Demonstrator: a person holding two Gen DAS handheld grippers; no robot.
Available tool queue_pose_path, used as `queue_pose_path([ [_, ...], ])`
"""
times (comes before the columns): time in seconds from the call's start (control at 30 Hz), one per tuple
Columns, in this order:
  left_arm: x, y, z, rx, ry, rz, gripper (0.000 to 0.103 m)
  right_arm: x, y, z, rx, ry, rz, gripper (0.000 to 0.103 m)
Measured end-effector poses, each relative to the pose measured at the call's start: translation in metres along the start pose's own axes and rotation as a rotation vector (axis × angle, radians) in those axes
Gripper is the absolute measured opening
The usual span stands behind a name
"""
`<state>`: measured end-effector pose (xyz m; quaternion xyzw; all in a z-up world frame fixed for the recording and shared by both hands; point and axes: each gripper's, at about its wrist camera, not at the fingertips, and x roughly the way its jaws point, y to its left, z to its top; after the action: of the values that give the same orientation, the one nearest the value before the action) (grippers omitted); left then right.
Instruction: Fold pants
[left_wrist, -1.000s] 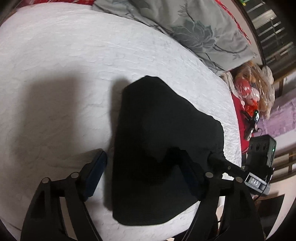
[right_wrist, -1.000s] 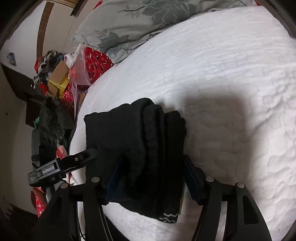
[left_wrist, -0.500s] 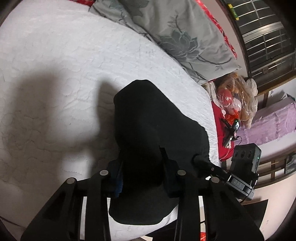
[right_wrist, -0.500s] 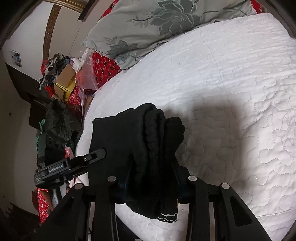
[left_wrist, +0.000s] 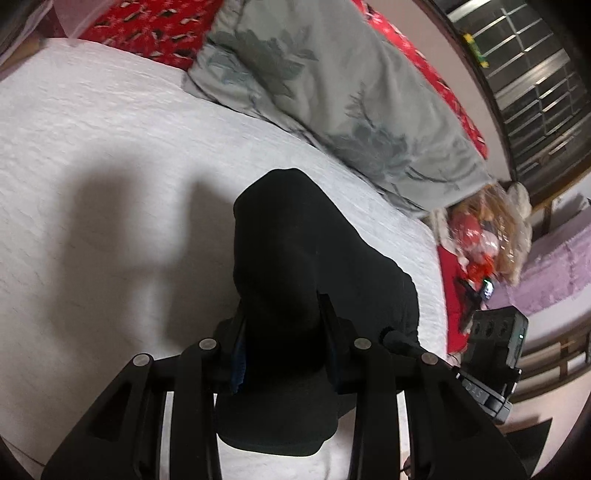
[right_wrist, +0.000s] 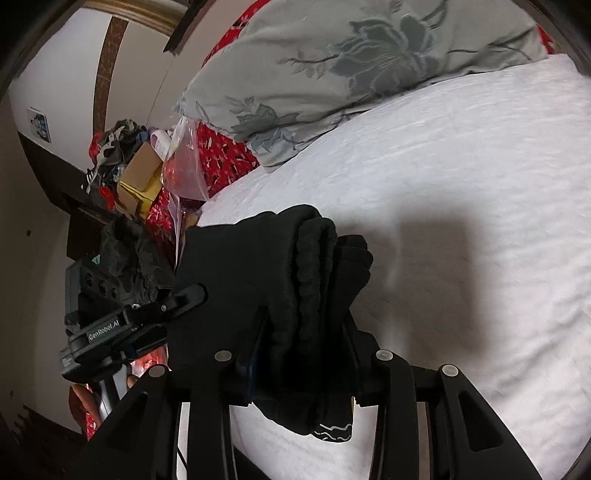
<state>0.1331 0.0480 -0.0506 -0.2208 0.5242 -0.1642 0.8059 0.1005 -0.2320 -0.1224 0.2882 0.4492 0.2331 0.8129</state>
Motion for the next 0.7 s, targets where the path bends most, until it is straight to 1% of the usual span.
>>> queue_pose_path([
  [0.1,0.003,0.011,0.006,0.016,-0.008,0.055,0.031,0.016,0.003,0.004,0.002,0.011,0.008,0.037],
  [0.3,0.016,0.024,0.006,0.040,-0.013,0.139,0.031,0.039,0.011,0.007,-0.044,0.045,-0.033,0.037],
  [0.4,0.021,0.029,0.005,0.043,-0.011,0.153,0.031,0.046,0.013,0.008,-0.053,0.048,-0.052,0.039],
  [0.7,0.025,0.030,0.007,0.064,-0.005,0.159,0.031,0.047,0.009,0.008,-0.044,0.049,-0.074,0.040],
])
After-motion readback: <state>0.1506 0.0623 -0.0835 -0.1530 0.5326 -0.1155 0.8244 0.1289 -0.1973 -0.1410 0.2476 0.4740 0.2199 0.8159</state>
